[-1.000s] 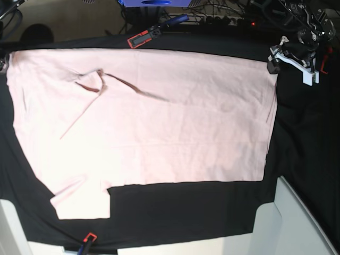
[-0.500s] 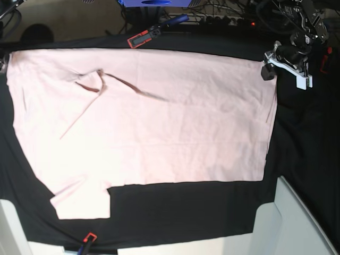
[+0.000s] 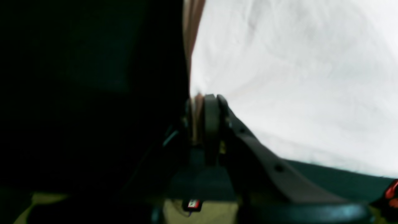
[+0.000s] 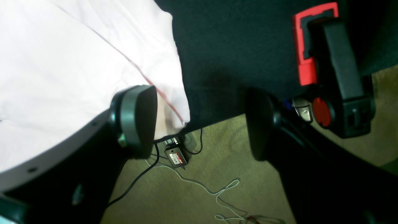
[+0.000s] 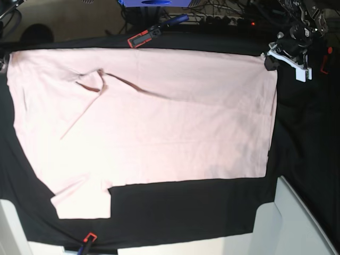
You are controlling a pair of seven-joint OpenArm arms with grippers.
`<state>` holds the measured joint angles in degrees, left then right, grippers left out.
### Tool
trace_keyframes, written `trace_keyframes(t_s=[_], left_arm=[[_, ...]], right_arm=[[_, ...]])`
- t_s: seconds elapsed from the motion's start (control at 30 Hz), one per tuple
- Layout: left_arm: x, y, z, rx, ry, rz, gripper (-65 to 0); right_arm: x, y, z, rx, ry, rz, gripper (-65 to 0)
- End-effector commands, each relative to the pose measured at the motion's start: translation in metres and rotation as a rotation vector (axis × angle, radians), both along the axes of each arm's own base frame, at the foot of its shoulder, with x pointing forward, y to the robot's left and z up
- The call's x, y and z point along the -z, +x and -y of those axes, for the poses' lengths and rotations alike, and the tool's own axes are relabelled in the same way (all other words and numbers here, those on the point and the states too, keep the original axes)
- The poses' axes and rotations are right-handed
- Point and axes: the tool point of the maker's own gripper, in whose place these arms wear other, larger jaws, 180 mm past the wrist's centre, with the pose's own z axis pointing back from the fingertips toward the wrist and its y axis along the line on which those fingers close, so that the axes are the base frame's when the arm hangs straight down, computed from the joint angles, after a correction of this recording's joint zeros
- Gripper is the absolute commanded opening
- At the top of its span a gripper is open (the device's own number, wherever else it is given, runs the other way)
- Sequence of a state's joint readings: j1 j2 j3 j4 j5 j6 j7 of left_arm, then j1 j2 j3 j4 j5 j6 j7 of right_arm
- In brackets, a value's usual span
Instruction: Fold the T-shirt properly
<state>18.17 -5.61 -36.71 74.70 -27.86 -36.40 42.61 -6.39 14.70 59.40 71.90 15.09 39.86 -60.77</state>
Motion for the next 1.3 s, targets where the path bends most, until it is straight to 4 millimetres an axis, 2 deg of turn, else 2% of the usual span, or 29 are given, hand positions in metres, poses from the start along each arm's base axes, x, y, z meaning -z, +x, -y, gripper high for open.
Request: trace_keyframes(t_s=[0.0,0.17,0.77,1.17,1.2,1.27], left_arm=[[-0.003,-0.009,-0.011,0.005,0.043,-0.031,-59.6],[-0.011,-0.015,-0.014,0.021,0.071,-0.032,-59.6],[-0.008,-0.029,-0.013,0.024,0.073,-0.059,-59.6],[-0.009,-0.03,-0.015,0.024,0.079,-0.062,-58.4],[-0.009,-0.031,-0.016,0.022,0.079,-0.062,-57.9],[-0.016,-0.035,-0.027,-0.003,0.104,-0.055,-48.7]], right_arm=[[-0.016,0.008,0.015,-0.001,-0.045,0.039,-23.4],[-0.015,0.009,0.015,-0.006,-0.045,0.038,-23.4],[-0.014,0.009,0.013,-0.008,-0.041,0.037,-23.4],[-0.014,0.009,0.012,-0.008,-0.04,0.037,-23.4],[-0.014,0.009,0.012,-0.008,-0.04,0.037,-23.4],[-0.014,0.009,0.012,-0.008,-0.04,0.037,-23.2]])
